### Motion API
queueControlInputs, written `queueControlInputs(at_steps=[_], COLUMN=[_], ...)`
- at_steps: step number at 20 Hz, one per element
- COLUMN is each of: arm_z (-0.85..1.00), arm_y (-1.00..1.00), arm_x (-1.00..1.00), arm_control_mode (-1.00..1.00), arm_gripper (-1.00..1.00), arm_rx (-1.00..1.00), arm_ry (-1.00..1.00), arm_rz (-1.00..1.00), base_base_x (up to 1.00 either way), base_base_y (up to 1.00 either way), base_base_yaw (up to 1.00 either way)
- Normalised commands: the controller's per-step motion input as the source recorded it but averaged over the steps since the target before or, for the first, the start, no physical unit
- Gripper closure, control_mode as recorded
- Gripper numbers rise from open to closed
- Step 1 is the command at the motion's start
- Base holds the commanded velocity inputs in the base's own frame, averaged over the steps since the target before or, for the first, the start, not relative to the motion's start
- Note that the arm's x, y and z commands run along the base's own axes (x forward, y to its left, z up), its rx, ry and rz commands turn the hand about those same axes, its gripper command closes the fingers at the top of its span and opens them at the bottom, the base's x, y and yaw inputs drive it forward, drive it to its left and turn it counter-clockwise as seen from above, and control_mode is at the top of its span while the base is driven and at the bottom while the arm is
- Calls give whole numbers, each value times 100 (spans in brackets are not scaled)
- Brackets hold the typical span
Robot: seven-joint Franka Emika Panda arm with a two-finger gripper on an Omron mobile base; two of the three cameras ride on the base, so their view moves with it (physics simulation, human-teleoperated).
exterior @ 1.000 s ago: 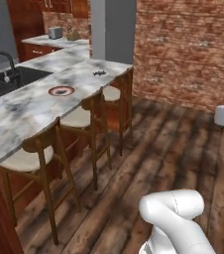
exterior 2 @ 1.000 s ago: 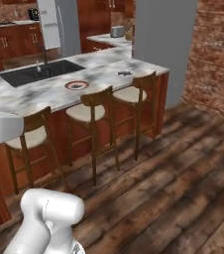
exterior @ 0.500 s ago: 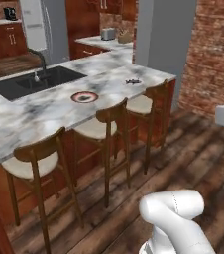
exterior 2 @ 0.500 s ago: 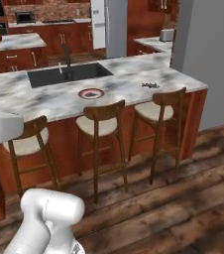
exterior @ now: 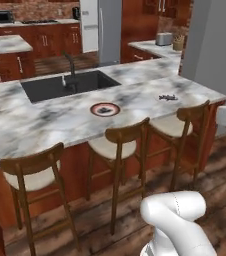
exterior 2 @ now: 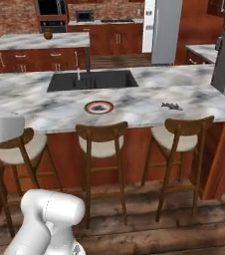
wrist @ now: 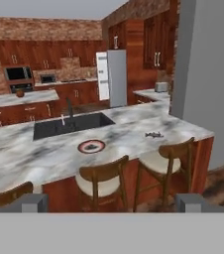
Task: Transport the fish and squash to the fridge. Place the fish on the rack containing meat and place the squash on the rack containing the vegetable, ensuring meats and vegetables are on different racks.
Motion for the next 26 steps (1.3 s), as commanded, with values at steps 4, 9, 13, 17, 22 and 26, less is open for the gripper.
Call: queueControlInputs(at_steps=[4, 9, 13, 17, 22, 26], arm_z=[0, 0, 0, 0, 0, 0], arm_y=[0, 0, 0, 0, 0, 0], arm_x=[0, 0, 0, 0, 0, 0], arm_control_mode=[100, 100, 100, 100, 100, 100], arm_gripper=[-100, -100, -100, -100, -100, -100], arm_rx=[0, 0, 0, 0, 0, 0], arm_ry=[0, 0, 0, 0, 0, 0], arm_rz=[0, 0, 0, 0, 0, 0], base_base_x=[2, 7, 10, 45, 95, 100], base_base_y=[-100, -100, -100, -100, -58, -1], base_base_yaw=[25, 35, 38, 28, 15, 2])
